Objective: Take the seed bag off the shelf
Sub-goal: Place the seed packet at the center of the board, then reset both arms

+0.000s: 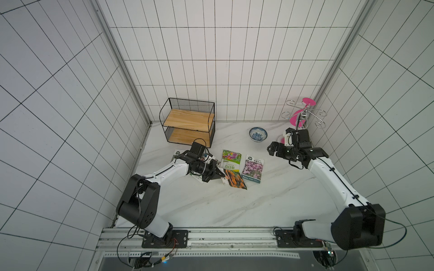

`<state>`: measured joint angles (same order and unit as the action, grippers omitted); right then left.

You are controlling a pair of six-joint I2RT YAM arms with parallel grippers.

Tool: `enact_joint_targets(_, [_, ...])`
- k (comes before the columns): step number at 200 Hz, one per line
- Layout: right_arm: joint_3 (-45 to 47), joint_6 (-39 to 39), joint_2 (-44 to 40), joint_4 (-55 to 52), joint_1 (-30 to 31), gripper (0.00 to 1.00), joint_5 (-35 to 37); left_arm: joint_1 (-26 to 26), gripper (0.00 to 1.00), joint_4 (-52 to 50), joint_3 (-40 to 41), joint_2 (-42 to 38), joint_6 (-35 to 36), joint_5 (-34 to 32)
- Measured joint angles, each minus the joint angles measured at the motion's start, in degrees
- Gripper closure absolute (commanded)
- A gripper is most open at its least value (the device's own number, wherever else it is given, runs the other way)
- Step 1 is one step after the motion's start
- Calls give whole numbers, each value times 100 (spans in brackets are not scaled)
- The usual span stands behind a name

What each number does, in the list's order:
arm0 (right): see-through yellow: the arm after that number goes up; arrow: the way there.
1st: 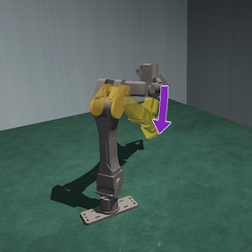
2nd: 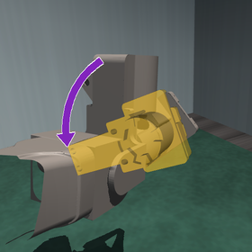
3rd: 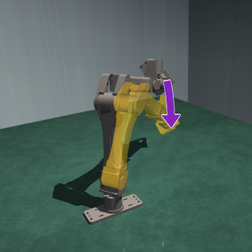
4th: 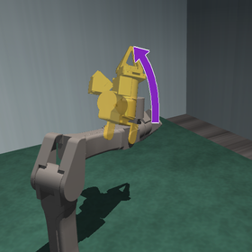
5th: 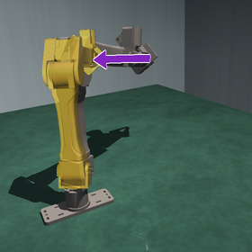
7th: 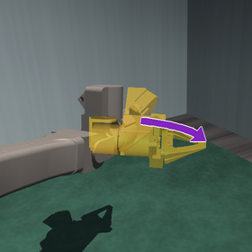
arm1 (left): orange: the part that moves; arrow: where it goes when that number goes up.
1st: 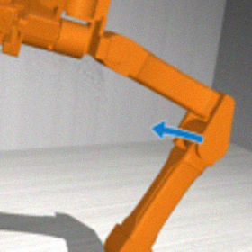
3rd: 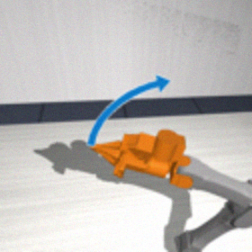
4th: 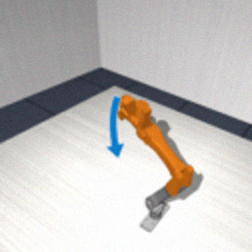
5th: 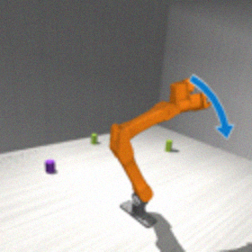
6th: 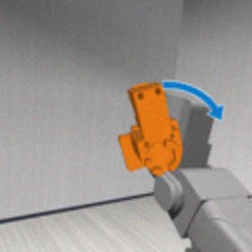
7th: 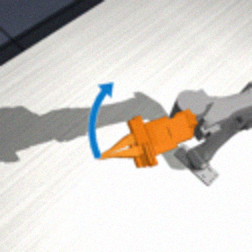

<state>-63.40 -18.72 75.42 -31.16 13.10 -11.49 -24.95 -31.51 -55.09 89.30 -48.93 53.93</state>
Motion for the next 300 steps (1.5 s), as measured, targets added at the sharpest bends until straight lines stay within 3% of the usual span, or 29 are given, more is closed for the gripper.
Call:
enact_joint_targets(33, [2,-2,0,2,0,1,0,-46,98,-697,35,330,562,116])
enact_joint_targets(48, [48,-2,0,7,0,1,0,-57,77,-1034,39,586,811,31])
enact_joint_targets(58, [90,-2,0,7,0,1,0,-57,53,-1226,37,726,911,-85])
enact_joint_targets(80, [162,-2,0,2,0,1,7,-57,28,-1582,33,822,1084,-413])
enact_joint_targets(92, [175,0,0,2,0,1,17,-52,3,-1714,9,817,1082,-555])
enact_joint_targets(132, [175,4,0,2,-17,1,48,-7,2,-2267,-221,802,1108,-1073])
enact_joint_targets(158, [179,66,0,2,-197,1,70,208,2,-2774,-822,695,1196,-1499])
enact_joint_targets(191, [184,267,179,70,-697,1,306,1023,2,-2966,-1932,656,1283,-2186])
enact_joint_targets(231, [490,522,752,868,-981,1,1084,2037,2,-2564,-2896,857,1650,-3748])
enact_joint_targets(264, [1362,787,953,2352,-1016,1,1932,2669,2,-1519,-2542,1128,2153,-4725])
enact_joint_targets(300, [2236,1250,1331,4107,-1016,1,2391,3075,1,702,-643,750,2472,-5713])
